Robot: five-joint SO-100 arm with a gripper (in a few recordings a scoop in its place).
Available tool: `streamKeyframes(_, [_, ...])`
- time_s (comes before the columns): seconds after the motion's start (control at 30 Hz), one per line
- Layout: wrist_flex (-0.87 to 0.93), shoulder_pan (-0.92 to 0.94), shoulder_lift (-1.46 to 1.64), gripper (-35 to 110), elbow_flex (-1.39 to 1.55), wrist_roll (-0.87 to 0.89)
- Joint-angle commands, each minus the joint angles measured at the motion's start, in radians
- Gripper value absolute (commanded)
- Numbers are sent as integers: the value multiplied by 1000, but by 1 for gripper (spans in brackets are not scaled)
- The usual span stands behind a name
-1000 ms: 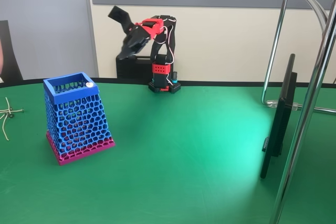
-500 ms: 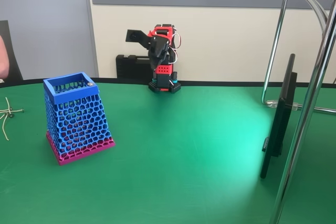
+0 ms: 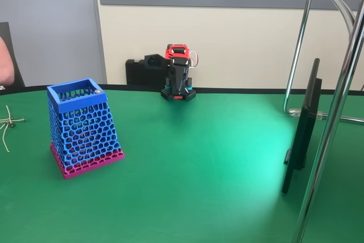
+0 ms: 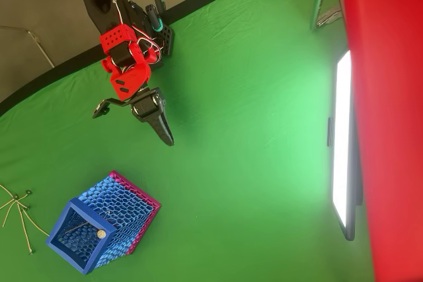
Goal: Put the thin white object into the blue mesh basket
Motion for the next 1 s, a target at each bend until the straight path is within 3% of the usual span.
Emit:
streamKeyframes(0.0, [25, 0, 29, 0, 11, 21])
streamKeyframes(0.37, [229, 0, 81, 1, 11, 92])
streamKeyframes(0.97, [371, -21, 84, 1, 11, 94])
